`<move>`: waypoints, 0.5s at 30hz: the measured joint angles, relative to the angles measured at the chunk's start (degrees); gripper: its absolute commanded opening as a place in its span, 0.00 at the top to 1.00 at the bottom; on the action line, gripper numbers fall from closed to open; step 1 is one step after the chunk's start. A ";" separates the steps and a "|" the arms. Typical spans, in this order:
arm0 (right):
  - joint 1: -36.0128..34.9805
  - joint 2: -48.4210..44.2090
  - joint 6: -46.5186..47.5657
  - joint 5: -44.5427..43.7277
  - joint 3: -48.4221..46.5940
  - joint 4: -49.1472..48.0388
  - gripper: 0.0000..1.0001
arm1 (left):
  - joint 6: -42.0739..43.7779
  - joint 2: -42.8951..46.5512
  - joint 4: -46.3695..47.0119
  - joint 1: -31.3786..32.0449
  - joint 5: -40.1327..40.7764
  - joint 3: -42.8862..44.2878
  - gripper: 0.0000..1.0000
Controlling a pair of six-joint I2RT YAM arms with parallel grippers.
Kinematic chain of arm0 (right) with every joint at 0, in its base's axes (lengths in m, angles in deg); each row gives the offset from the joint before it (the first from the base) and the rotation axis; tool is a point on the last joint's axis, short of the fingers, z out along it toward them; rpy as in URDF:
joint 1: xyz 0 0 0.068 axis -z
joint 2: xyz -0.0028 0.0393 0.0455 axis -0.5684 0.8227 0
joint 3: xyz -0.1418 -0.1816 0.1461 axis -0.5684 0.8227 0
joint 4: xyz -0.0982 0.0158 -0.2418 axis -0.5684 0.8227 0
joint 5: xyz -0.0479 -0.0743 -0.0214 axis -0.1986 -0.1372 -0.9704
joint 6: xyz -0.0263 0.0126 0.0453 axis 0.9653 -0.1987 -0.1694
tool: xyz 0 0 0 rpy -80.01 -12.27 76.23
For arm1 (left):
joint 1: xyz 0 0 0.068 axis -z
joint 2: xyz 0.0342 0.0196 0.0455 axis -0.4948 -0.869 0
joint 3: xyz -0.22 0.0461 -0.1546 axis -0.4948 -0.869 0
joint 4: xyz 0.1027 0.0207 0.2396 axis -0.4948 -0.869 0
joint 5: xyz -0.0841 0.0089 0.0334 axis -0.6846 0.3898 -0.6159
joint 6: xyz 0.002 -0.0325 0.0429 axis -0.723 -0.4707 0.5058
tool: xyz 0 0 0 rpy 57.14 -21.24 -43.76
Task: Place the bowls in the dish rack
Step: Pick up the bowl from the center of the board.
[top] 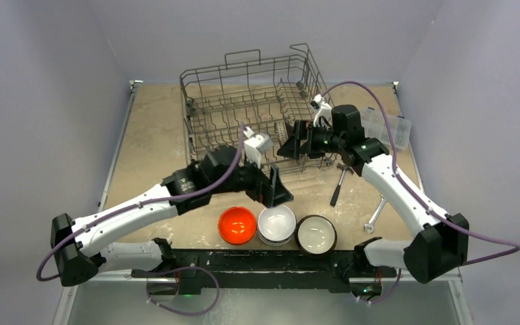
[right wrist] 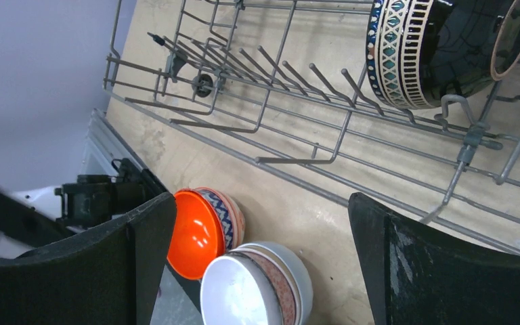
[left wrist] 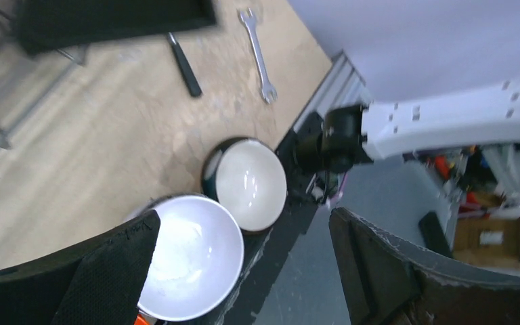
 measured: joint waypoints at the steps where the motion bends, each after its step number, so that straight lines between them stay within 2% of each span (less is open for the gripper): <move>1: 0.33 0.74 -0.07 0.61 0.00 -0.50 0.01 | 0.55 -0.72 -0.07 2.45 1.25 -0.11 0.07; 6: 2.58 4.22 -0.55 4.33 0.00 -2.47 0.01 | 3.28 -1.77 -0.09 12.41 6.36 -3.28 0.13; 15: 3.50 4.92 -0.59 5.64 0.00 -3.65 0.01 | 6.45 -13.18 0.11 22.62 14.08 -4.37 0.33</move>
